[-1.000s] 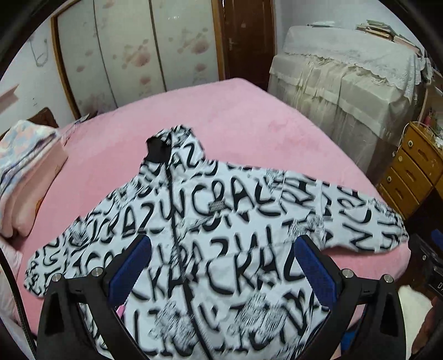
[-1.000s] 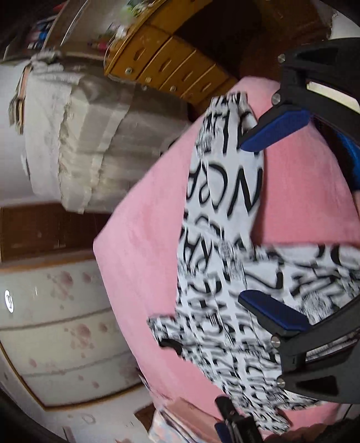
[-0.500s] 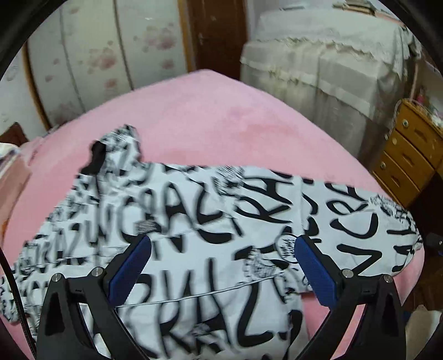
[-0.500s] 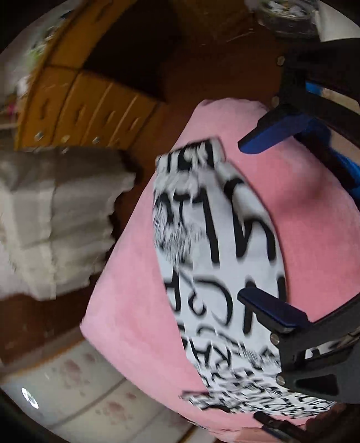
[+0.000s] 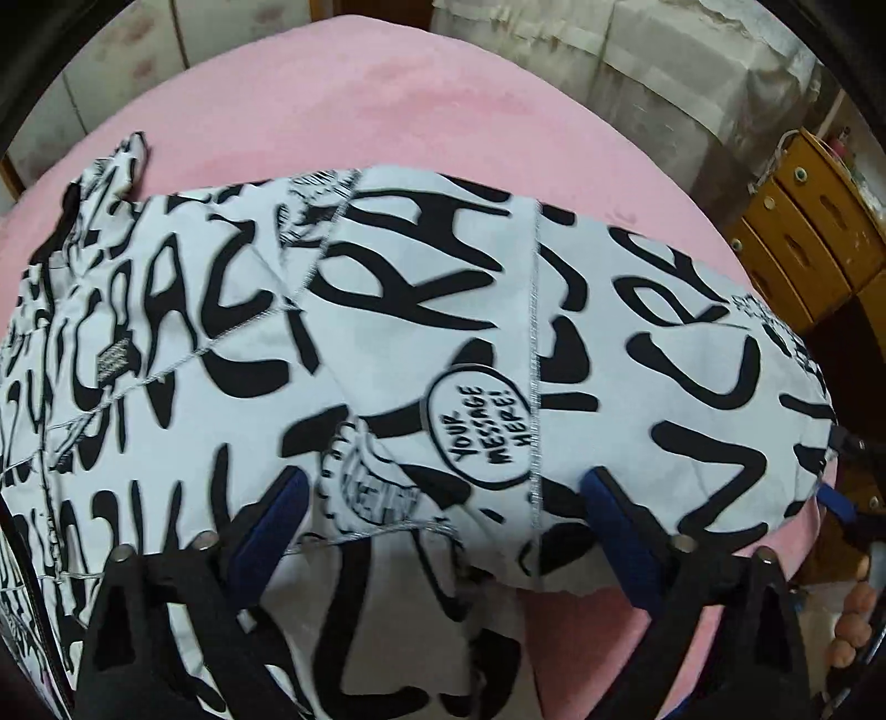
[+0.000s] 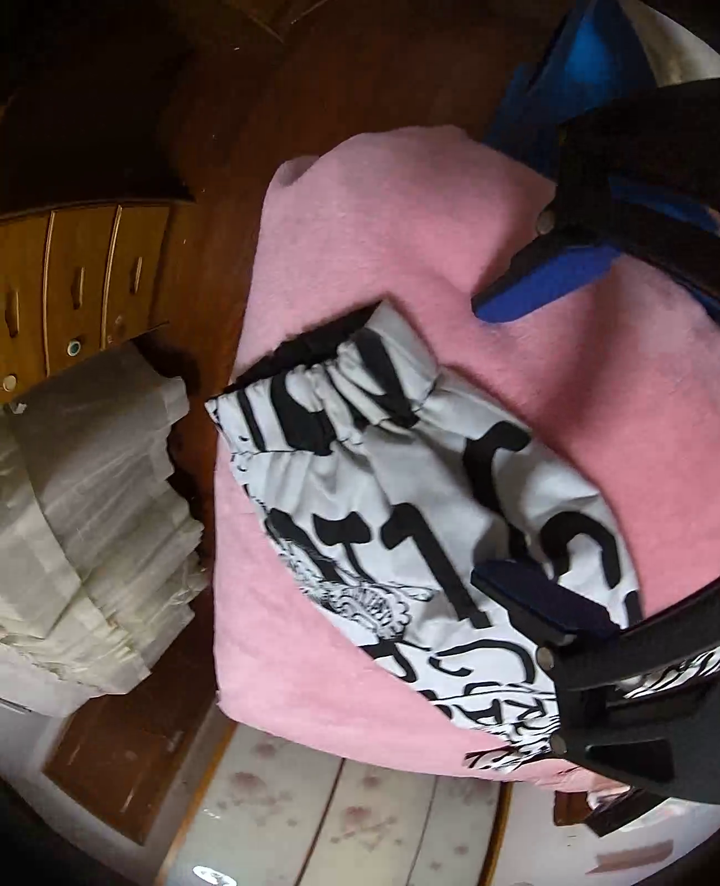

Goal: Fold large clothes

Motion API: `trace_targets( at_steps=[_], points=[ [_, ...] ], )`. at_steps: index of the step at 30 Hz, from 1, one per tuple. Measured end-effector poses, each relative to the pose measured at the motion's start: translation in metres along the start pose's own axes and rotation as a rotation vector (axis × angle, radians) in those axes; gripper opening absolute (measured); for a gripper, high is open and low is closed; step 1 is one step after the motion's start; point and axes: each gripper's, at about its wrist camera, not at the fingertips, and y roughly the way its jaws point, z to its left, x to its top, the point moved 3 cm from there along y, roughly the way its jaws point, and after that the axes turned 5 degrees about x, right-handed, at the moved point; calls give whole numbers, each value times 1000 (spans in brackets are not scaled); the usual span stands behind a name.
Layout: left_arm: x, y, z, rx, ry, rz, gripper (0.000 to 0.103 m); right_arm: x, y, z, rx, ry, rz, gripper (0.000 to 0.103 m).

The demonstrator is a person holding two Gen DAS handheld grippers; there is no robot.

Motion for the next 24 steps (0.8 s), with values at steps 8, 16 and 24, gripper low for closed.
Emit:
trace_targets(
  at_steps=[8, 16, 24],
  points=[
    [-1, -30, -1, -72, 4, -36, 55, 13, 1, 36, -45, -125, -63, 8],
    [-5, -112, 71, 5, -41, -182, 51, -47, -83, 216, 138, -594, -269, 7],
    [-52, -154, 193, 38, -240, -231, 51, -189, -36, 354, 264, -1011, -156, 8]
  ],
)
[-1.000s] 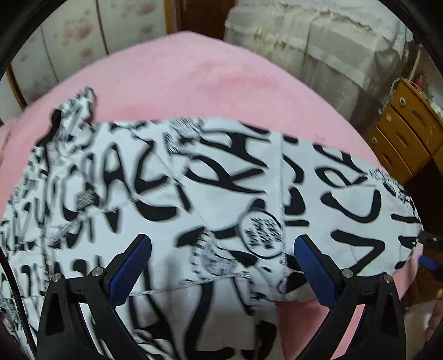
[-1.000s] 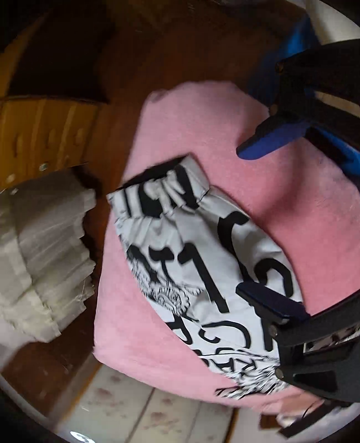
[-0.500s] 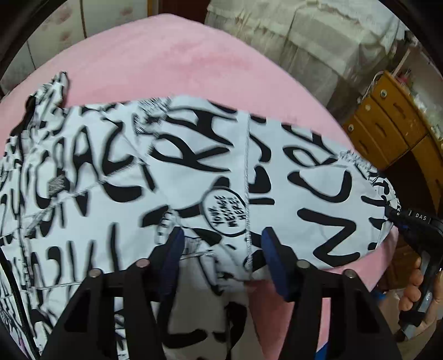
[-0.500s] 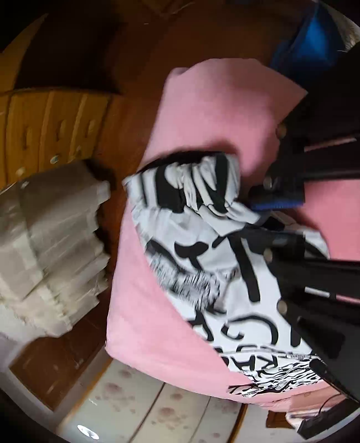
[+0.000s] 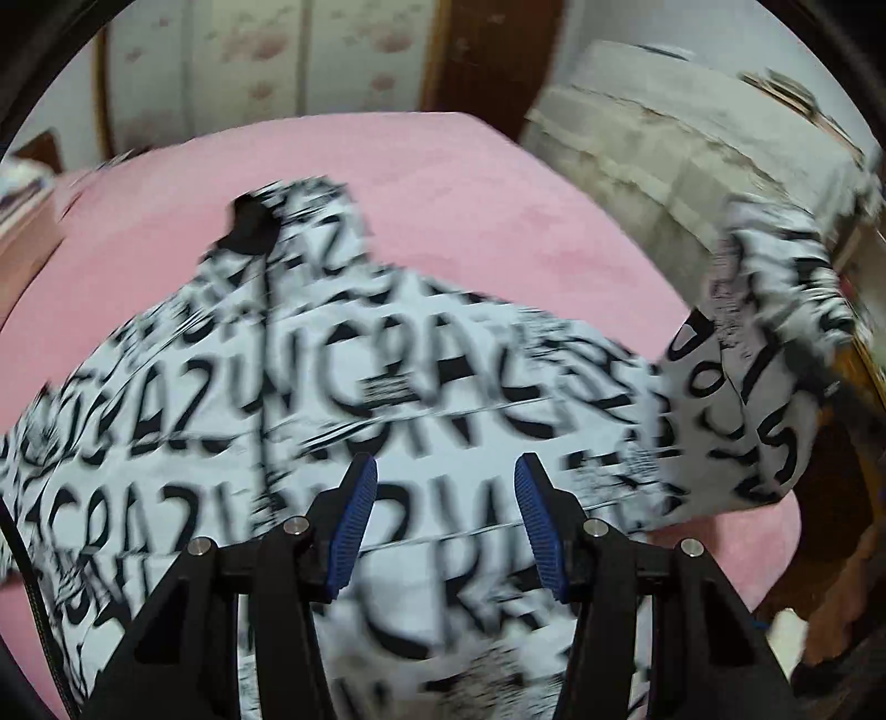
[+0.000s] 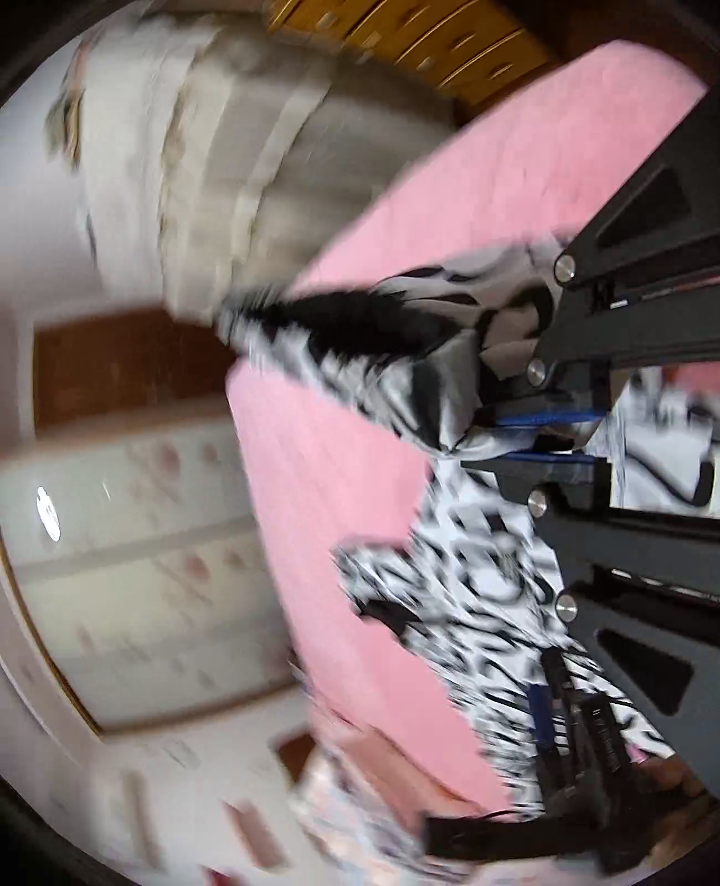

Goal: Fold large clothes

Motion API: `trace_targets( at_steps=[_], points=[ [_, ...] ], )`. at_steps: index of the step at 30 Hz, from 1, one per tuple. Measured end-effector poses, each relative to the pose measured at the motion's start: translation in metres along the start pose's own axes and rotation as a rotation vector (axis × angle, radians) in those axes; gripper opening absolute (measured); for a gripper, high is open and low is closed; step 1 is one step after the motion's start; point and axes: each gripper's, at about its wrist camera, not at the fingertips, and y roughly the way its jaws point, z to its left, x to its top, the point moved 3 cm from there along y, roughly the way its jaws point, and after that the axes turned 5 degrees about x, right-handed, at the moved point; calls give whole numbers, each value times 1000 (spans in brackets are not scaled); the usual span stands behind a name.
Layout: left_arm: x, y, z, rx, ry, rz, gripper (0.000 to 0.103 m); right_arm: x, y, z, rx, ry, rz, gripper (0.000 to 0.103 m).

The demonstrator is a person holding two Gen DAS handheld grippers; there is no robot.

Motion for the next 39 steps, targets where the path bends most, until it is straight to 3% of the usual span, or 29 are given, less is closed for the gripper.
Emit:
trace_targets(
  at_steps=[3, 5, 8, 10, 14, 16, 22, 29, 34, 37, 39],
  points=[
    [-17, 15, 38, 10, -37, 54, 51, -39, 54, 33, -10, -82, 115, 10],
    [-32, 31, 54, 9, -50, 98, 51, -73, 88, 45, -45, -157, 210, 17],
    [-49, 54, 60, -55, -73, 170, 51, -106, 114, 55, -68, -208, 301, 22],
    [-57, 66, 59, -112, -86, 203, 51, -118, 110, 57, -88, -237, 289, 29],
    [-60, 81, 42, -234, -104, 231, 51, -121, 79, 57, -66, -244, 214, 56],
    [-59, 88, 35, -297, -124, 239, 51, -115, 64, 49, -62, -233, 182, 64],
    [-52, 116, 20, -450, -210, 282, 51, -116, 37, 29, -21, -130, 164, 65],
    [-49, 143, 6, -576, -339, 345, 51, -128, 35, 15, 1, -30, 197, 65],
    [-42, 159, -5, -544, -359, 357, 50, -134, 32, 10, 7, 5, 209, 65],
    [-34, 168, -13, -455, -323, 382, 15, -134, 32, 6, -8, 5, 213, 65],
    [-23, 160, -18, -387, -256, 347, 13, -134, 30, 3, -33, -4, 213, 65]
  ],
)
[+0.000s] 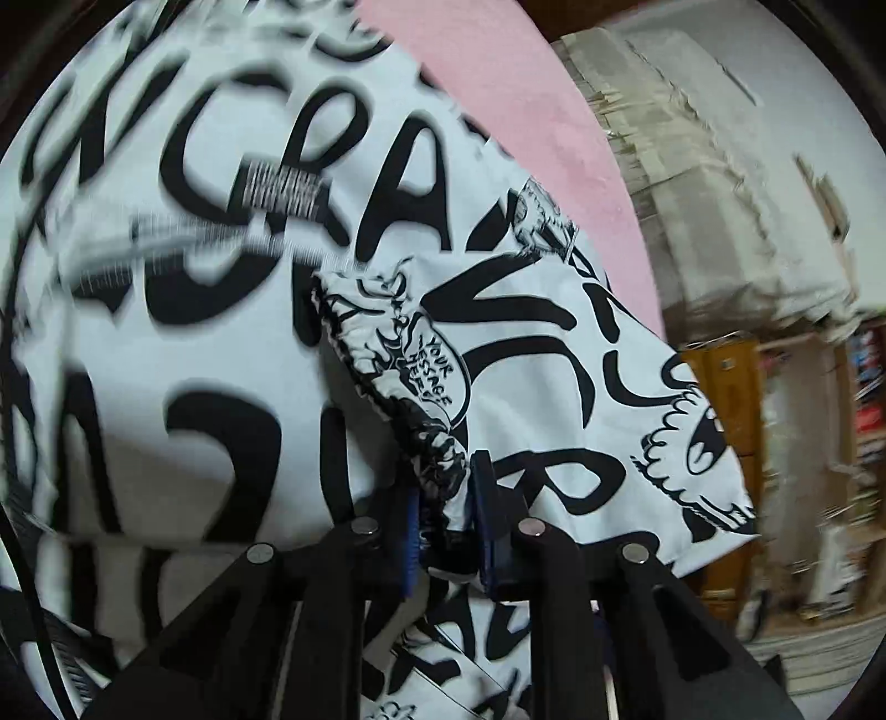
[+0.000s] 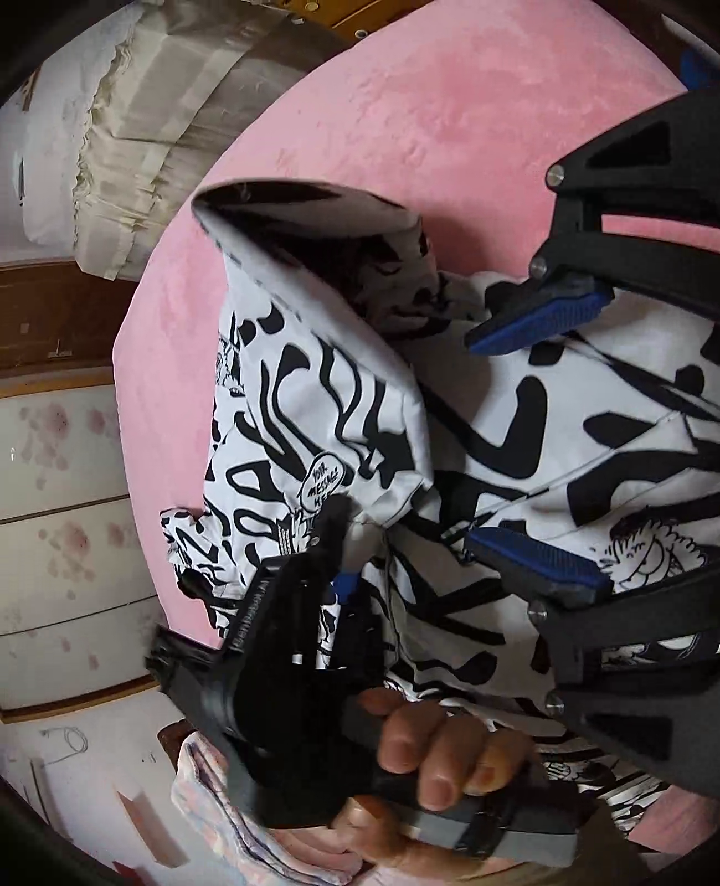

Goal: Fold large clothes

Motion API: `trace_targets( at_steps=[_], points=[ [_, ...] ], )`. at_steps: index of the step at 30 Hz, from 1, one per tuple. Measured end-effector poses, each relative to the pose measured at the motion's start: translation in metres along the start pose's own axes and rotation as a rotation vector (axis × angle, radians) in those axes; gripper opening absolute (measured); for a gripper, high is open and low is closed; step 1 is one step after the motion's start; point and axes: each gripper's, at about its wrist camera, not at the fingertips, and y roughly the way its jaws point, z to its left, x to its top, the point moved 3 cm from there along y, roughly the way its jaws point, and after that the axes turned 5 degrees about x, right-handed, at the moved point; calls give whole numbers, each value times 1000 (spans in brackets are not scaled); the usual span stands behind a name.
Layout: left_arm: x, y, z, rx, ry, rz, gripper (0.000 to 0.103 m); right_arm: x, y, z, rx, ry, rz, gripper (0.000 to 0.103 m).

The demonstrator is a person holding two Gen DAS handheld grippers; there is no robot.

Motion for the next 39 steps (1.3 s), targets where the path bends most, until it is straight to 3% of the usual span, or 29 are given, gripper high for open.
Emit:
trace_targets(
  at_steps=[2, 5, 9, 12, 17, 22, 25, 30, 31, 33, 35, 37, 39],
  points=[
    [11, -24, -19, 103, 130, -81, 12, 2, -4, -5, -21, -4, -9, 65],
    [32, -67, -45, 168, 242, -222, 12, 6, -10, -15, -40, 8, -22, 65],
    [57, -118, -51, 219, 298, -363, 12, 12, -15, -23, -69, 20, -38, 65],
    [63, -147, -29, 290, 308, -430, 12, 16, -16, -26, -81, 22, -45, 65],
    [53, -162, 43, 372, 213, -439, 12, 22, -9, -27, -93, 9, -29, 65],
    [26, -148, 115, 432, 83, -383, 12, 21, 3, -24, -101, -6, 2, 65],
    [4, -139, 152, 429, 10, -347, 12, 19, 9, -26, -105, -3, 22, 65],
    [-31, -127, 181, 407, -49, -296, 13, 21, 19, -30, -109, 9, 56, 65],
    [-35, -124, 182, 409, -39, -280, 15, 16, 20, -26, -108, 9, 59, 65],
    [-41, -123, 188, 433, -21, -263, 30, 19, 23, -26, -103, 8, 66, 65],
    [-36, -125, 192, 424, -20, -242, 59, 20, 20, -24, -88, 13, 64, 65],
    [-29, -130, 193, 363, -27, -241, 71, 24, 15, -23, -54, 26, 53, 65],
    [-22, -137, 199, 329, -26, -251, 76, 30, 8, -23, -23, 37, 37, 65]
  ],
)
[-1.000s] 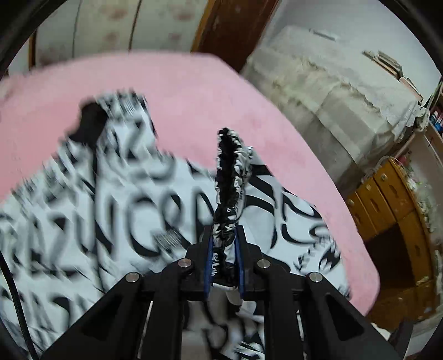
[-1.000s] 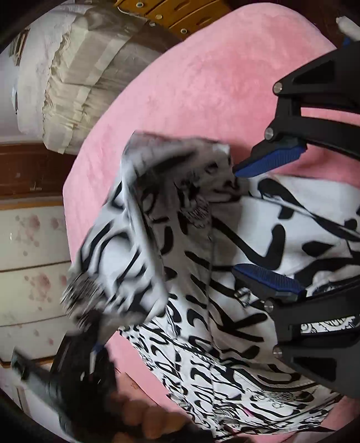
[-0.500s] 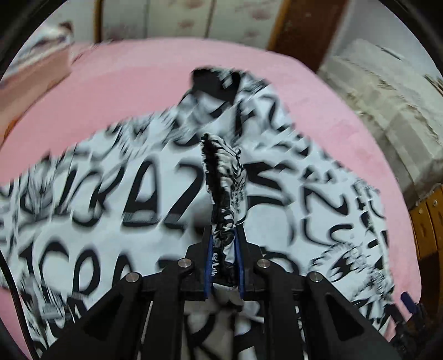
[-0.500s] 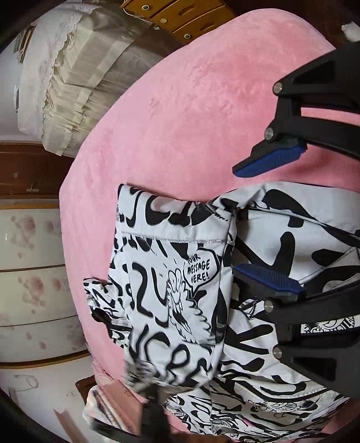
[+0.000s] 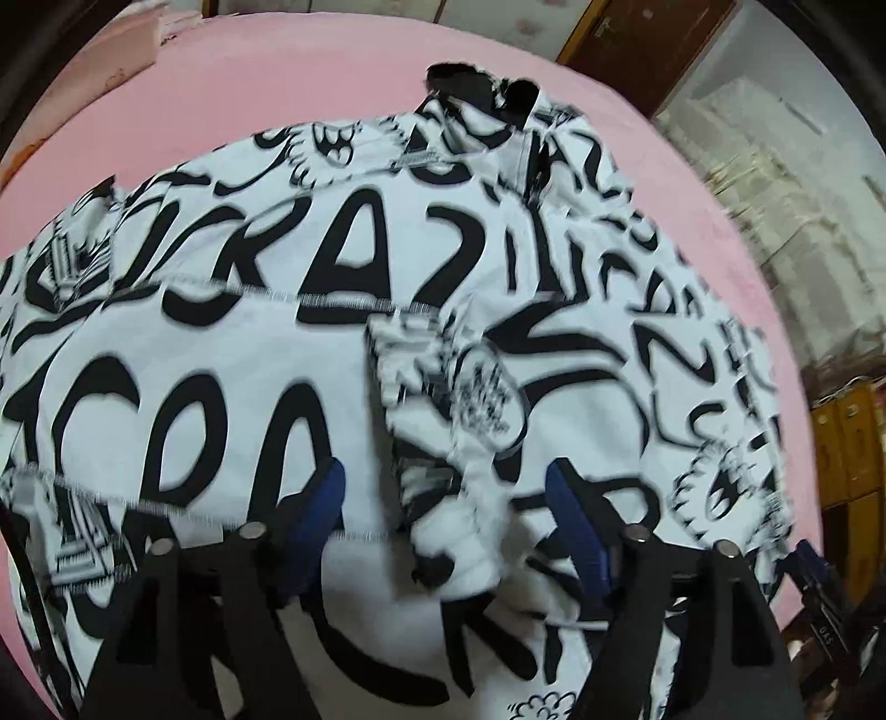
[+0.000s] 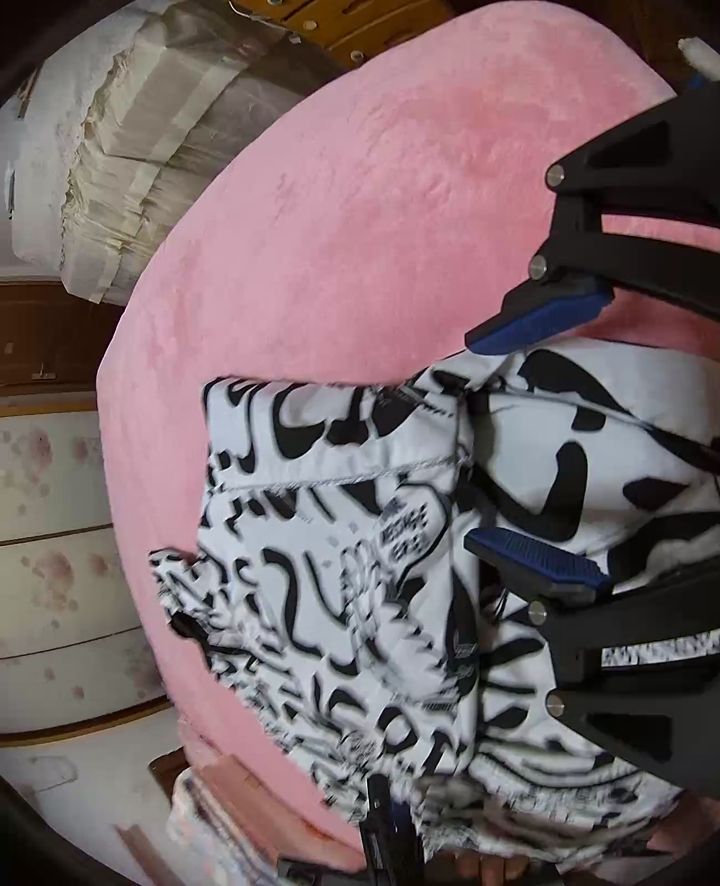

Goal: Fold large clothes

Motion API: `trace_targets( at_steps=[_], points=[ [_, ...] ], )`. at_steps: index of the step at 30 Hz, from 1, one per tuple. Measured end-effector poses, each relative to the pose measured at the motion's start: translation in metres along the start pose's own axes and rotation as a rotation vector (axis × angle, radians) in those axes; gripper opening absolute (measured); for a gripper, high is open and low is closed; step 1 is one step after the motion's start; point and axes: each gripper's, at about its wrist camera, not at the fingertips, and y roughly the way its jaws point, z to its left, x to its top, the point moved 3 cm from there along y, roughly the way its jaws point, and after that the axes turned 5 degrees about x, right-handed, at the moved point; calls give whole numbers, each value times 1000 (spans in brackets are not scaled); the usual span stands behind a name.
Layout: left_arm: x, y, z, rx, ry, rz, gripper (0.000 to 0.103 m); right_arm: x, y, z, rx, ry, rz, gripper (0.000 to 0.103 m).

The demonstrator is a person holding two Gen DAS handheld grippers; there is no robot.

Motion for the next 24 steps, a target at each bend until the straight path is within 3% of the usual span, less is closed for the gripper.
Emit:
trace_targets(
  at_steps=[4, 8, 9, 11, 14, 17, 18, 20, 24],
  points=[
    [19, 16, 7, -6, -18, 27, 77, 24, -8, -1, 41, 13, -23, 77],
    [34, 35, 11, -33, -54, 40, 75, 69, 10, -12, 30, 22, -31, 78],
    [37, 36, 9, -38, -53, 31, 72, 78, 18, -16, 25, 28, -26, 78],
    [42, 39, 5, -50, -41, 30, 46, 98, 42, -25, 22, 49, -3, 78],
    [50, 40, -3, -19, -1, 27, 30, 125, 91, -41, 9, 86, 63, 78],
    [60, 39, -7, 5, 25, 16, 26, 134, 127, -54, 1, 125, 119, 75],
    [64, 38, -9, 11, 29, 5, 25, 134, 138, -58, 28, 146, 136, 69],
    [74, 33, -12, 19, 34, -22, 23, 135, 148, -58, 77, 153, 162, 16],
    [101, 29, -21, 20, 46, -85, 23, 144, 140, -60, 6, 132, 83, 8]
  ],
)
